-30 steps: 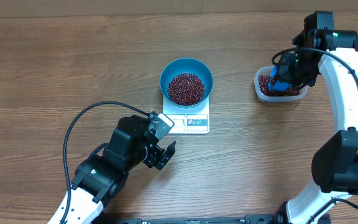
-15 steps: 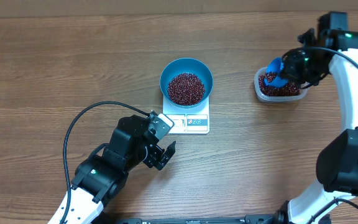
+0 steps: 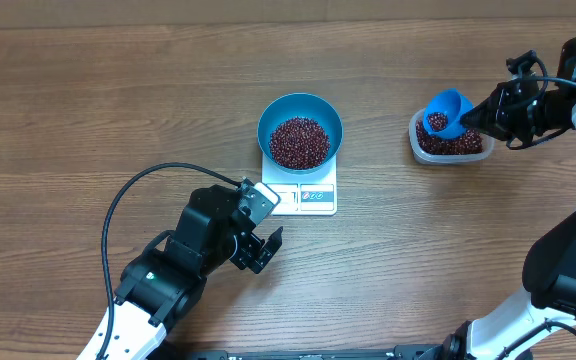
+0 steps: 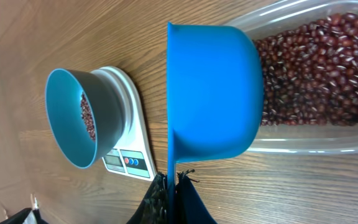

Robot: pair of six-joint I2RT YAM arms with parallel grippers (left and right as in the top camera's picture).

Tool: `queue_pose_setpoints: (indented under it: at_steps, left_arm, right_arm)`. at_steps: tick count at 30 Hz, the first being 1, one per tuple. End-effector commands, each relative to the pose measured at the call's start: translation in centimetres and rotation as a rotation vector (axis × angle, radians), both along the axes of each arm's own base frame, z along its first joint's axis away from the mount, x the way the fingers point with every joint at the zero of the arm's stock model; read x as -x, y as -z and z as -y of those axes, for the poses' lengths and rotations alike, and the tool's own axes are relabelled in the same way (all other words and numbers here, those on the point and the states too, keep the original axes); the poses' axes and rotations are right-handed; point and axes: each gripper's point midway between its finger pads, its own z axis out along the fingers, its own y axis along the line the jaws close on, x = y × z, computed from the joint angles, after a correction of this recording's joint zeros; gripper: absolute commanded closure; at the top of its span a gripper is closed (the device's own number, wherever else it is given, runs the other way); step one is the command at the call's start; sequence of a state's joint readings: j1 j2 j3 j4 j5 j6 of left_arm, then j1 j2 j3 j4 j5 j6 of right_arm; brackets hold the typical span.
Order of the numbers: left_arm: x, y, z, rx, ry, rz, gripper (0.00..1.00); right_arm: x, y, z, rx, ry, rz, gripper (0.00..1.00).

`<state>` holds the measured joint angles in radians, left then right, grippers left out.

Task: Scoop item into bowl and weigh 150g on scale
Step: 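Lift the filled scoop and carry it over the blue bowl, then tip the scoop with the right gripper to pour beans into the bowl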

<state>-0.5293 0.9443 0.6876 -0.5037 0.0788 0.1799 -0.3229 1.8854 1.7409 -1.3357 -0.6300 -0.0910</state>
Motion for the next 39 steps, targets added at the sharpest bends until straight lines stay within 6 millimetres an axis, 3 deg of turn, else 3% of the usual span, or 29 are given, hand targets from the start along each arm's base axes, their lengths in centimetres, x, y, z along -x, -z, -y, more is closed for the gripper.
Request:
queue_pose_setpoints:
  at_steps: [1,9,15,22,33,39]
  left_arm:
    - [0.1,-0.1,0.1,0.013,0.007,-0.003,0.00]
    - [0.1,-0.1,0.1,0.013,0.007,-0.003,0.01]
    - [0.1,-0.1,0.1,0.013,0.007,-0.003,0.01]
    - [0.1,-0.1,0.1,0.013,0.007,-0.003,0.01]
    - [0.1,-0.1,0.1,0.013,0.007,-0.003,0.00]
    - [0.1,-0.1,0.1,0.013,0.007,-0.003,0.01]
  right_arm:
    - [-0.5,-2.5,-1.6,-0.020,-0.054,0.091,0.96]
    - [-0.6,-4.4,-6.3,-0.001,-0.168,0.159,0.96]
    - [-0.3,-7.8,-11.4,0.009,-0.283,0.252,0.96]
    - [-0.4,-10.2,-15.3,0.107,-0.314,0.302,0.96]
    - [0.3,-9.6,-20.3,0.342,-0.329,0.331,0.96]
    - [0.5,-9.3,-21.0,0.495,-0.270,0.347,0.96]
